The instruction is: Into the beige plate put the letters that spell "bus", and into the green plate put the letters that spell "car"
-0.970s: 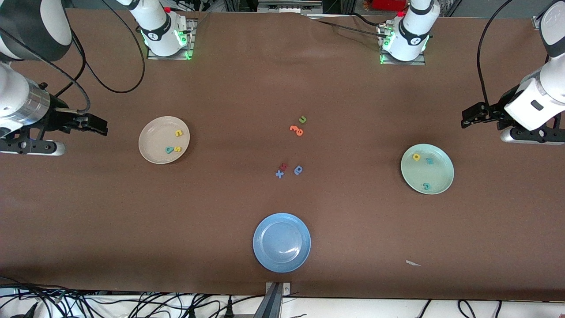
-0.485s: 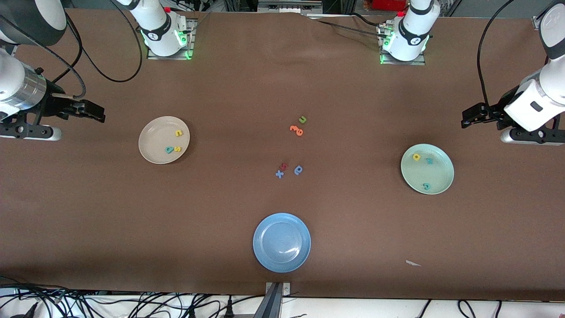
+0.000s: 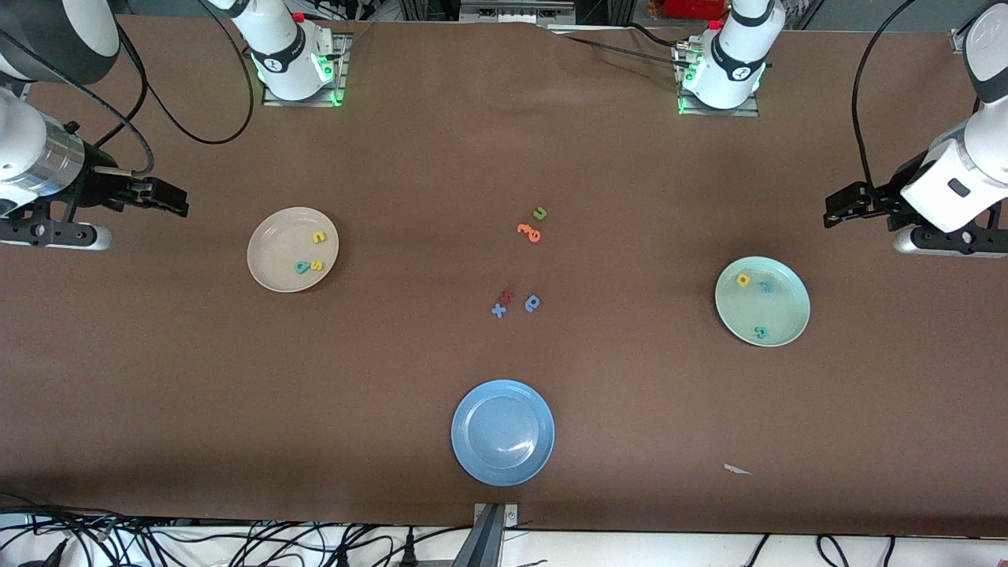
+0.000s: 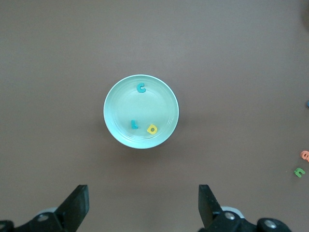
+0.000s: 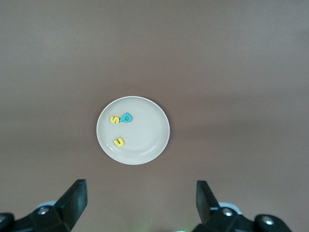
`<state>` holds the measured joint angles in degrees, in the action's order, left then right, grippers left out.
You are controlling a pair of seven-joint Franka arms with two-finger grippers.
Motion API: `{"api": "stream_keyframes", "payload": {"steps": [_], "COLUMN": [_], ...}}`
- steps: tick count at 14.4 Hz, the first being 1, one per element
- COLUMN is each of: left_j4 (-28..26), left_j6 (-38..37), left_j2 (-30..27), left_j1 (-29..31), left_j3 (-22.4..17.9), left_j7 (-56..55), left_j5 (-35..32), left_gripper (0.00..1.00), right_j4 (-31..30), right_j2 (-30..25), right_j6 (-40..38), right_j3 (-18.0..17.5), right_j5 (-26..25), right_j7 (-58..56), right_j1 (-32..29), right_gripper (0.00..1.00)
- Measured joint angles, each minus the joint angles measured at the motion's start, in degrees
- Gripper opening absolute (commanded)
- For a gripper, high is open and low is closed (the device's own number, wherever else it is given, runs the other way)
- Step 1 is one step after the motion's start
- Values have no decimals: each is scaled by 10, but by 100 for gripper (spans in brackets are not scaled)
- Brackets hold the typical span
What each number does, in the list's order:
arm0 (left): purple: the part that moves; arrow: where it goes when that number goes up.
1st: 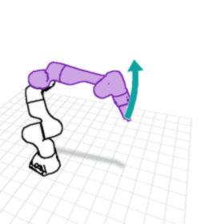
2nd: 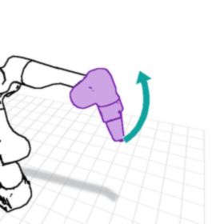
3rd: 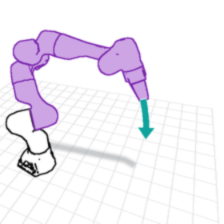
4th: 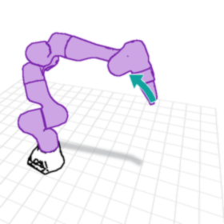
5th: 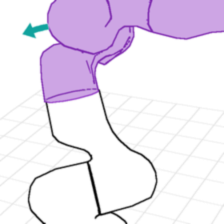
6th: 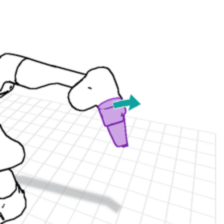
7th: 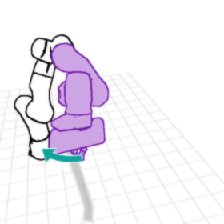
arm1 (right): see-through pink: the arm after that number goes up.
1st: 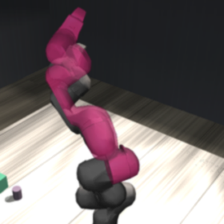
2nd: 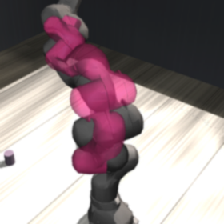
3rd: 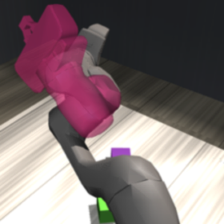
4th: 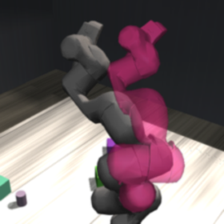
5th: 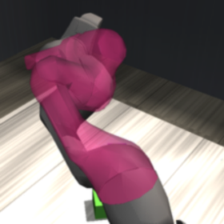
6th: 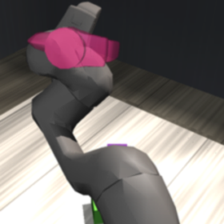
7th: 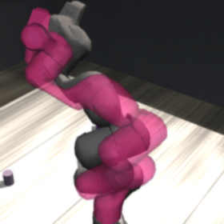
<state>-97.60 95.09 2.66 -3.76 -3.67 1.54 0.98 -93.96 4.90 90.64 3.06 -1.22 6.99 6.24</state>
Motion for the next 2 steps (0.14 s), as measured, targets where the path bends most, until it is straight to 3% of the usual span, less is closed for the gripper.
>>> {"api": "stream_keyframes", "payload": {"steps": [2], "left_j4": [0], "left_j6": [0], "left_j2": [0], "left_j1": [0], "left_j3": [0], "left_j7": [0], "left_j5": [0], "left_gripper": [100], "right_j4": [2], "right_j2": [0], "right_j6": [0], "right_j3": [-1], "right_j5": [0], "right_j7": [0], "right_j1": [0], "right_gripper": [100]}}
